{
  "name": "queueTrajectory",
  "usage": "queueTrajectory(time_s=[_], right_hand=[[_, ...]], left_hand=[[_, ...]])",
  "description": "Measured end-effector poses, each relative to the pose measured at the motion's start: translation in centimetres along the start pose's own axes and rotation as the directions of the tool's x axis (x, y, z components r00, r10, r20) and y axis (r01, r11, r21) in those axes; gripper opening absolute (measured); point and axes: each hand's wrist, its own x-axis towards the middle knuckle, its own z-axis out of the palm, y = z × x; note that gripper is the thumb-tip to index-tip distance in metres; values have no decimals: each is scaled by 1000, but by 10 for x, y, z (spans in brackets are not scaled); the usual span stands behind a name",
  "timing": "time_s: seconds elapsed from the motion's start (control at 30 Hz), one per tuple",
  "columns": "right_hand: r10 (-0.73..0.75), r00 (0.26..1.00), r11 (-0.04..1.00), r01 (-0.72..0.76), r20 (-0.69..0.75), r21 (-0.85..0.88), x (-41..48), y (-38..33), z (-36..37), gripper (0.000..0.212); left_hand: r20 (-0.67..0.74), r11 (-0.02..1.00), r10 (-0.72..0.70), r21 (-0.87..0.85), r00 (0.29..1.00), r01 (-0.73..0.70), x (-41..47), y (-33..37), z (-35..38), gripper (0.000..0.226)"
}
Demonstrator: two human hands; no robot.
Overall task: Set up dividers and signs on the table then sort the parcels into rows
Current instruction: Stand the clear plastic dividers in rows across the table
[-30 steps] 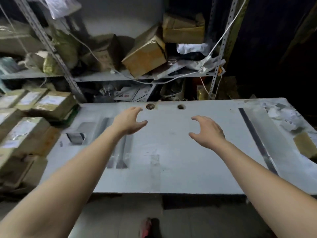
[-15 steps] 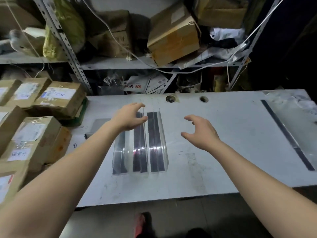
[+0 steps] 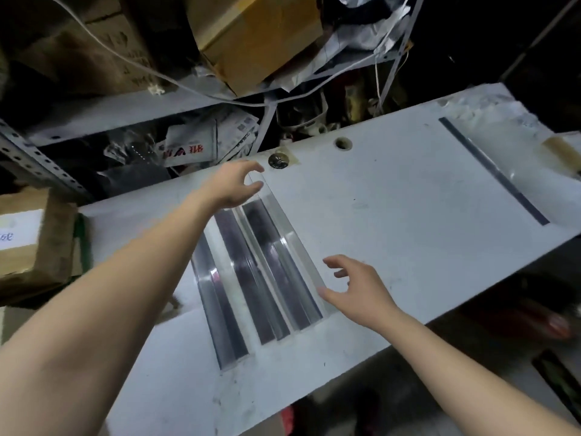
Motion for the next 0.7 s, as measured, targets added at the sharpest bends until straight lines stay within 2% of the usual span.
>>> queueTrajectory(time_s=[0.1, 0.2, 0.37, 0.47, 0.7], right_hand=[[44, 999, 999, -44, -1, 24, -3, 12, 11, 51], [72, 997, 997, -72, -28, 21, -5, 18, 18, 37], [100, 992, 995, -100, -80, 10, -5, 21, 22, 11], [128, 985, 992, -127, -114, 11, -4, 23, 24, 12], [133, 971, 991, -132, -199, 20, -2, 23, 24, 15]], left_hand=[[45, 996, 74, 49, 996, -76, 25, -12, -3, 28], [103, 984, 156, 66, 982, -163, 39, -25, -8, 19], [104, 972, 220, 65, 970, -227, 49, -41, -15, 30], [165, 975, 201, 66, 966, -214, 51, -50, -15, 32], [248, 954, 283, 29, 927, -299, 54, -51, -1, 8]])
